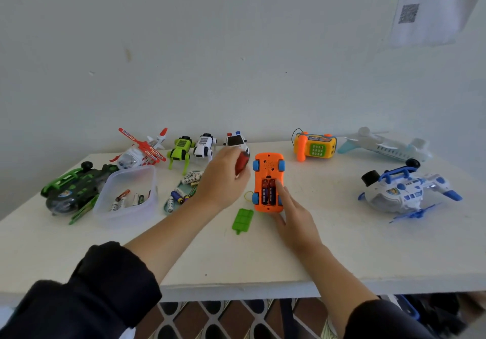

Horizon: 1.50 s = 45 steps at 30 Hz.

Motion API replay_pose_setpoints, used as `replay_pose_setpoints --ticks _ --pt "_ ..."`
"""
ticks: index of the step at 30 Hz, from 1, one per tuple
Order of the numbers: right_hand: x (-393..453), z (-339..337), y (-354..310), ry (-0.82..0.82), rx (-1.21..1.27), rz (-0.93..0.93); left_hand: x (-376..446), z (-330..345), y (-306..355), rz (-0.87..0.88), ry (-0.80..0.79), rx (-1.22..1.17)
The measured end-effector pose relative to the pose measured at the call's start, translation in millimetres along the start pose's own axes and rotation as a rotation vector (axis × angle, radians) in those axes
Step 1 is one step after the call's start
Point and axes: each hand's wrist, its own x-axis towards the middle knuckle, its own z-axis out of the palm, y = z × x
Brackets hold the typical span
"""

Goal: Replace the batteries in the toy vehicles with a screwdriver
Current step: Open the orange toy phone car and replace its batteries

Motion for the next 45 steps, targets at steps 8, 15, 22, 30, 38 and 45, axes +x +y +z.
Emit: replay_pose_setpoints --ticks 8,15,22,30,38,45 --pt "1.2 -2.8 -3.4 0.166 -0.029 -0.061 4.6 15.4 24.1 0.014 0.218 -0.332" --pt "1.9 1.0 1.6 0.182 -0.031 -0.074 -0.5 29.7 21.0 0.069 0.248 -0.418" --pt "-0.5 0.7 2.2 0.196 -0.036 -0.046 -0.5 44.0 17.3 0.106 0.211 -0.391" --pt "1.1 2.0 5.4 0.180 -0.019 -0.090 31.8 37.2 27.6 0.099 0.150 -0.259" --pt "-2.8 1.2 6.0 0.180 -0.016 -0.136 82.7 30.9 18.1 -0.282 0.035 -0.350" --pt "-1.6 1.5 4.6 0.217 -0.002 -0.078 51.2 19.0 30.9 0.275 0.095 -0.010"
